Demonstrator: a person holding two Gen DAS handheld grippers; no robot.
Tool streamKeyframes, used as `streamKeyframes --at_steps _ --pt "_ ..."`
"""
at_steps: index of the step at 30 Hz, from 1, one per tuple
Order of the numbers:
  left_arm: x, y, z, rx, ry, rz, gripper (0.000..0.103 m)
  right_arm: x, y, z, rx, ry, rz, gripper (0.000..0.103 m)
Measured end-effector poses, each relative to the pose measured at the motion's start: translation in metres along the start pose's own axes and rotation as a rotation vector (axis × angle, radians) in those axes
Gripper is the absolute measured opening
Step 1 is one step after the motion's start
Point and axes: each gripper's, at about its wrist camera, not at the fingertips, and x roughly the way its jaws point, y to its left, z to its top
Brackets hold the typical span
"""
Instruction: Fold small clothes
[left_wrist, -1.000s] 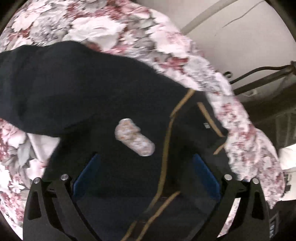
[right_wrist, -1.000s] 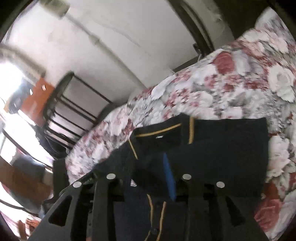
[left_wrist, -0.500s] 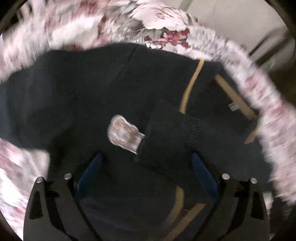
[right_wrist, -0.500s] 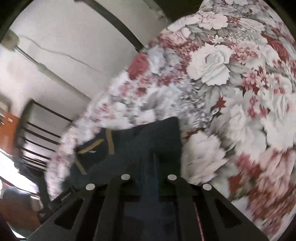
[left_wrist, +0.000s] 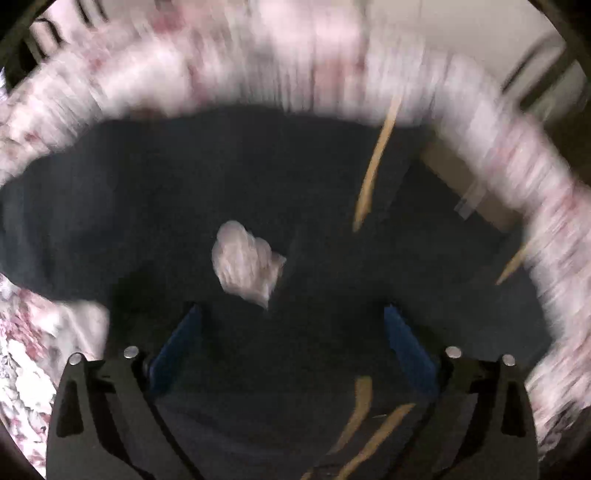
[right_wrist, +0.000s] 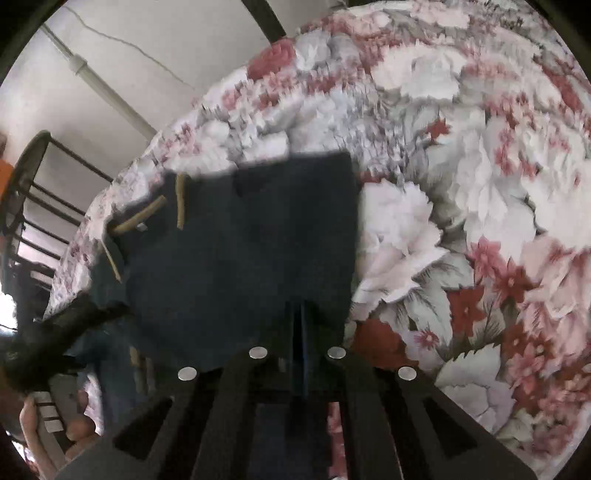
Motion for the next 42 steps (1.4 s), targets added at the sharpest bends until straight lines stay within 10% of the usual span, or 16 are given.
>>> streamKeyframes --at_steps 5,7,11,16,22,31,37,42 --pt "-0.016 0.007 0.005 -0.041 -0.04 -0.067 0.099 -0.045 0.013 0.001 -0.044 -0.113 -0.03 0.013" --pt "-0.011 0.011 0.006 -0.057 -0.015 -0.085 0.099 -0.035 0.019 -0.008 -0.109 -0.041 -0.06 0.049" --pt "-0.027 0.024 0.005 -0.078 -0.059 -0.068 0.099 -0.02 0.041 -0.027 -0.325 -0.022 -0.204 0.055" --pt "-0.057 0.098 0.011 -0.297 -0.127 -0.133 0.098 -0.086 0.043 -0.038 -0.319 -0.128 -0.074 0.078" --pt "-0.048 0.213 0.014 -0.586 -0.155 -0.355 0.098 -0.136 -0.001 -0.07 -0.314 -0.206 -0.058 0.08" --pt "-0.042 0.36 -0.003 -0.771 -0.297 -0.419 0.097 -0.102 -0.044 -0.084 -0.14 -0.116 -0.037 0.08" --pt "-0.041 0.385 0.003 -0.748 -0.308 -0.332 0.072 -0.094 -0.05 -0.082 -0.107 -0.085 -0.02 0.08" --pt "-0.049 0.369 0.005 -0.604 -0.32 -0.182 0.008 -0.091 -0.051 -0.083 -0.102 -0.077 -0.02 0.08"
